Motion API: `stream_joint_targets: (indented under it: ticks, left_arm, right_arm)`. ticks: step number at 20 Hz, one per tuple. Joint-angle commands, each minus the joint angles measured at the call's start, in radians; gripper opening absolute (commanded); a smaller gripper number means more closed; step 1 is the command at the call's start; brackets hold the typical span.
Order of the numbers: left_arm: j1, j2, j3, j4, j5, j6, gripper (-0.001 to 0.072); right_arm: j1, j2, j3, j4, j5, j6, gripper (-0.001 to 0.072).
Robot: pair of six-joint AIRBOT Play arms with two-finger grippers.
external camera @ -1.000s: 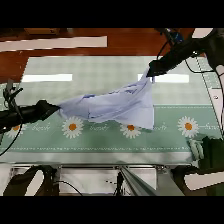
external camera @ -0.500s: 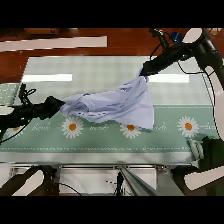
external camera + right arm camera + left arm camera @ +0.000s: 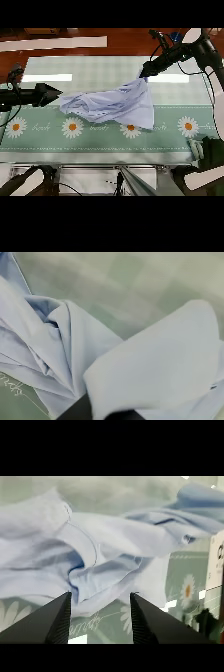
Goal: Fold the shirts.
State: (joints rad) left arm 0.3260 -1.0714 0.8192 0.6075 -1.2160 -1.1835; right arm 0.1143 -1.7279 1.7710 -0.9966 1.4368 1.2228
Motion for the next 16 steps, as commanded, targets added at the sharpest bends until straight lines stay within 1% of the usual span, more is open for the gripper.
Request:
stream_joint_targets:
  ticks: [1,2,3,4,5,7,9,11,12,13,14,16]
  left_arm:
    - [0.030,0.043,0.035,0.159,-0.090,-0.034,0.0431]
    - [0.030,0.054,0.035,0.172,-0.101,-0.033,0.0432]
    - [0.029,0.059,0.035,0.172,-0.127,-0.032,0.0434]
    - [0.029,0.058,0.034,0.172,-0.151,-0.027,0.0435]
    - [0.029,0.058,0.032,0.183,-0.163,-0.003,0.0444]
    - [0.029,0.056,0.032,0.241,-0.158,0.002,0.0540]
    - [0.029,0.056,0.031,0.300,-0.136,0.002,0.0550]
    - [0.029,0.055,0.026,0.320,-0.112,0.014,0.0550]
    - [0.029,0.051,0.024,0.320,-0.101,0.024,0.0550]
    - [0.029,0.045,0.023,0.320,-0.093,0.024,0.0550]
    - [0.029,0.037,0.023,0.320,-0.087,0.025,0.0550]
    - [0.029,0.021,0.020,0.320,-0.079,0.051,0.0550]
  right_arm:
    - [0.001,0.000,0.001,-0.001,0.013,0.007,0.0023]
    - [0.001,0.000,0.001,0.000,0.010,0.007,0.0024]
    - [0.001,0.000,0.001,0.000,0.008,0.007,0.0061]
    - [0.001,0.002,0.002,-0.001,0.012,0.007,0.0186]
    - [-0.001,0.008,0.002,-0.009,0.029,0.007,0.0291]
    - [-0.016,0.038,0.002,-0.058,0.058,0.006,0.0303]
    - [-0.055,0.086,0.002,-0.166,0.090,0.006,0.0303]
    - [-0.126,0.136,0.002,-0.307,0.134,0.012,0.0308]
    - [-0.172,0.153,0.001,-0.347,0.166,0.029,0.0410]
    - [-0.231,0.166,-0.006,-0.356,0.203,0.059,0.0533]
    - [-0.289,0.176,-0.025,-0.347,0.242,0.076,0.0544]
    - [-0.406,0.211,-0.117,-0.311,0.296,0.101,0.0539]
